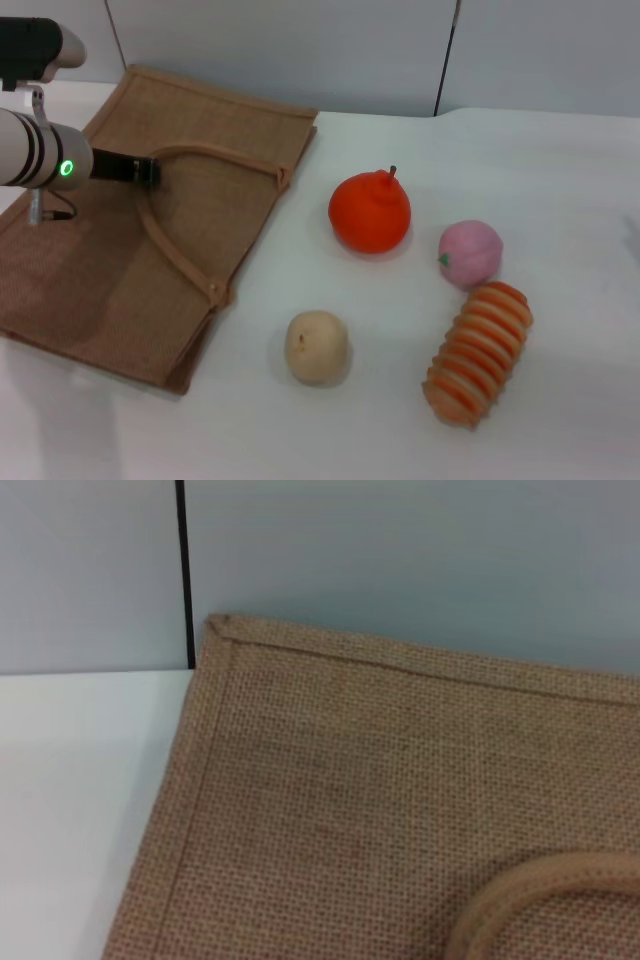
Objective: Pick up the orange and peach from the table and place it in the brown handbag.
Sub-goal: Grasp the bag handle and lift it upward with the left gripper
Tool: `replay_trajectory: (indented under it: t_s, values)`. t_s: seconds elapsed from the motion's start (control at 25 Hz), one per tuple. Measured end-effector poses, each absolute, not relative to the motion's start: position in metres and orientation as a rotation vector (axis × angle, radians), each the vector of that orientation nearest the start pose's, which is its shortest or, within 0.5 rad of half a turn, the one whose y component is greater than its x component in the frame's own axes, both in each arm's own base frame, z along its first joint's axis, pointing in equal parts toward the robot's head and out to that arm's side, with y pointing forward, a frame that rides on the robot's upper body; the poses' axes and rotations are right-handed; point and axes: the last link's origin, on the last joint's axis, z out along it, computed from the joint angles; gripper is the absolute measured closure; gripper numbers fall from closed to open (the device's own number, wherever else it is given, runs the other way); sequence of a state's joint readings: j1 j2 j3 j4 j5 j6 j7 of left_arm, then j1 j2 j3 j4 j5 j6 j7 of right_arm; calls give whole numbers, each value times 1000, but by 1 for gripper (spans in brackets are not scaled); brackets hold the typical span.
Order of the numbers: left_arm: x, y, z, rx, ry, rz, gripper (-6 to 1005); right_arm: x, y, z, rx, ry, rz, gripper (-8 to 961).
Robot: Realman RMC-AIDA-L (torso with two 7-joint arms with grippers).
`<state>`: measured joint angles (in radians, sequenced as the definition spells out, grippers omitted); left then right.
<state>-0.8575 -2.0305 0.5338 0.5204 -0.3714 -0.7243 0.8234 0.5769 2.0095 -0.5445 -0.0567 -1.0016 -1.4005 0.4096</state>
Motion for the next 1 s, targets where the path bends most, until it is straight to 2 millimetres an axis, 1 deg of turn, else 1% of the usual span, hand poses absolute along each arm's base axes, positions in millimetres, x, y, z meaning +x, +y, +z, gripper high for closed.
replay_trajectory:
  t_s: [0.16, 0.36, 0.56, 0.72, 1.0]
  values:
    - [-299, 454, 31, -1917, -1258, -37, 796, 293, 368, 48, -1659, 305, 949, 257]
    - [-299, 454, 31, -1909, -1273, -59, 838, 294, 367, 48, -1657, 308, 946, 257]
    - [-298, 452, 32, -1903, -1301, -136, 880, 295, 366, 47, -1658, 310, 943, 256]
    - [-293, 448, 36, -1951, -1305, -270, 880, 295, 366, 47, -1663, 309, 943, 256]
    - [-281, 432, 50, -2030, -1247, -626, 881, 294, 365, 46, -1670, 305, 943, 256]
